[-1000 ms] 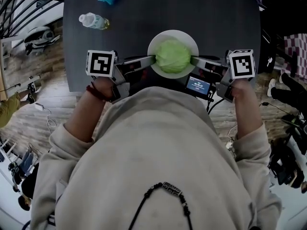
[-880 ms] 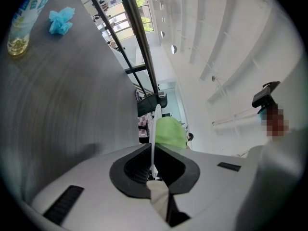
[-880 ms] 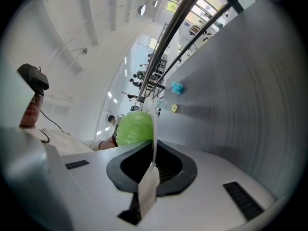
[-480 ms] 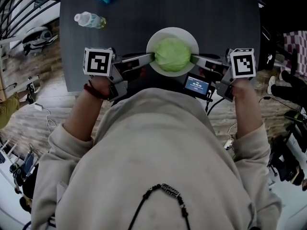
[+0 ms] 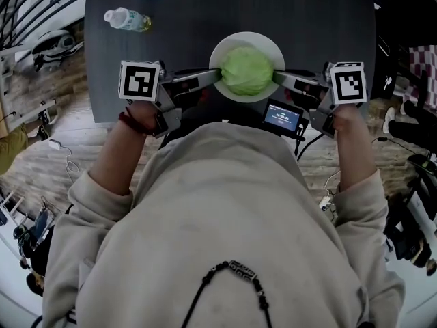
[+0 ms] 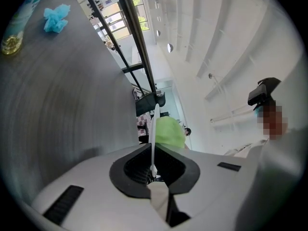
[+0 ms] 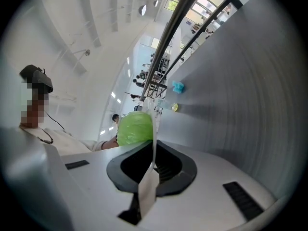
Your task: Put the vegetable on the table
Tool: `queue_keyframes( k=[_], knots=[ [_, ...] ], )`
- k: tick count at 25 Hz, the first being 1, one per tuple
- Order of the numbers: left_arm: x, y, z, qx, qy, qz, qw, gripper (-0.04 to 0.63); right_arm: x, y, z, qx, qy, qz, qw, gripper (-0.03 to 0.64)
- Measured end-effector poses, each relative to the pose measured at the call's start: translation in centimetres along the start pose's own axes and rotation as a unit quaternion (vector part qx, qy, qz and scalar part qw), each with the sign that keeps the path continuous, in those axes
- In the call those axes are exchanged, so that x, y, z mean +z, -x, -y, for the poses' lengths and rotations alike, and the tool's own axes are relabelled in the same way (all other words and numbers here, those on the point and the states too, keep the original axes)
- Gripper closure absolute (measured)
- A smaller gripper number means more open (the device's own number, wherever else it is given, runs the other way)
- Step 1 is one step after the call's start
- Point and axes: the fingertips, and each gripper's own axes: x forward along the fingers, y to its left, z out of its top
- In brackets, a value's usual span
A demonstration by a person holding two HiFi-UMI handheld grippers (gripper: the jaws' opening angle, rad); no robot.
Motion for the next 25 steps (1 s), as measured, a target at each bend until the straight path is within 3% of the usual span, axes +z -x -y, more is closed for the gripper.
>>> queue_keyframes(
  k=[25],
  knots=[
    [-0.4, -2.2, -4.9, -0.031, 0.025, 0.005, 0.9992, 0.575, -0.5, -0.9, 5.1, 0.016, -0.022, -0.006, 1.0, 0.589]
  ],
)
